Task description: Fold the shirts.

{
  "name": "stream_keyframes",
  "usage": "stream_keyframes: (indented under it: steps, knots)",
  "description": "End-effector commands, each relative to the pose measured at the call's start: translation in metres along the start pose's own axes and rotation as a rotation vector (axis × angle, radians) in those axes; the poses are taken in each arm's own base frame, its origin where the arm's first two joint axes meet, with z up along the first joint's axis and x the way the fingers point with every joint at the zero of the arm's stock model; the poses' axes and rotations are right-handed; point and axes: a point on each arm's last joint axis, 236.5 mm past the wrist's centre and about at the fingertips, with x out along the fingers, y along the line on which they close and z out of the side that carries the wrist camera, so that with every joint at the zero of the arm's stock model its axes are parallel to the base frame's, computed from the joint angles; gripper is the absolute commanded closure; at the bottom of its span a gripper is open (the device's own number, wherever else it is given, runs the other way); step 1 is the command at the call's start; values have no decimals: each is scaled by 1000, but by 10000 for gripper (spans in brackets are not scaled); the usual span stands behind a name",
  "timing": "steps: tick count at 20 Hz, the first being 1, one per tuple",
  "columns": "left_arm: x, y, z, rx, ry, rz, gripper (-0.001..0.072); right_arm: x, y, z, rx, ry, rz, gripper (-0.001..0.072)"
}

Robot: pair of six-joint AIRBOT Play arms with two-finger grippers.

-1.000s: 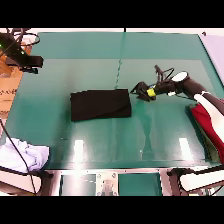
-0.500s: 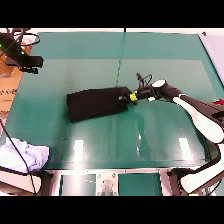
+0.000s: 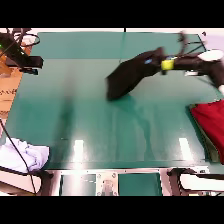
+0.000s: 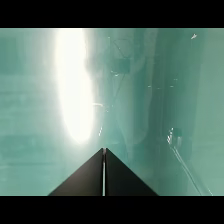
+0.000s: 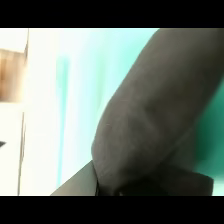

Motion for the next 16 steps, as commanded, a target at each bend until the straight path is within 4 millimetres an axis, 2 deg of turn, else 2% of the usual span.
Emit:
stream_keyframes:
  steps: [1, 5, 8, 10, 12, 16]
  knots:
    - [0, 0, -1, 2, 4, -1, 685, -118, -13, 48, 37, -231, -126, 691]
    - [0, 0, -1, 1, 3, 0, 685, -247, -66, 73, 116, -467, -296, 691]
    - [0, 0, -1, 1, 3, 0, 685, -321, -112, 69, 202, -575, -393, 691]
    - [0, 0, 0, 1, -2, 0, 684, -355, -130, 61, 249, -622, -432, 690]
    - [0, 0, 1, 1, -3, 0, 685, -383, -140, 54, 281, -673, -471, 691]
    - [0, -1, 0, 2, -2, -3, 685, -421, -153, 38, 326, -742, -568, 691]
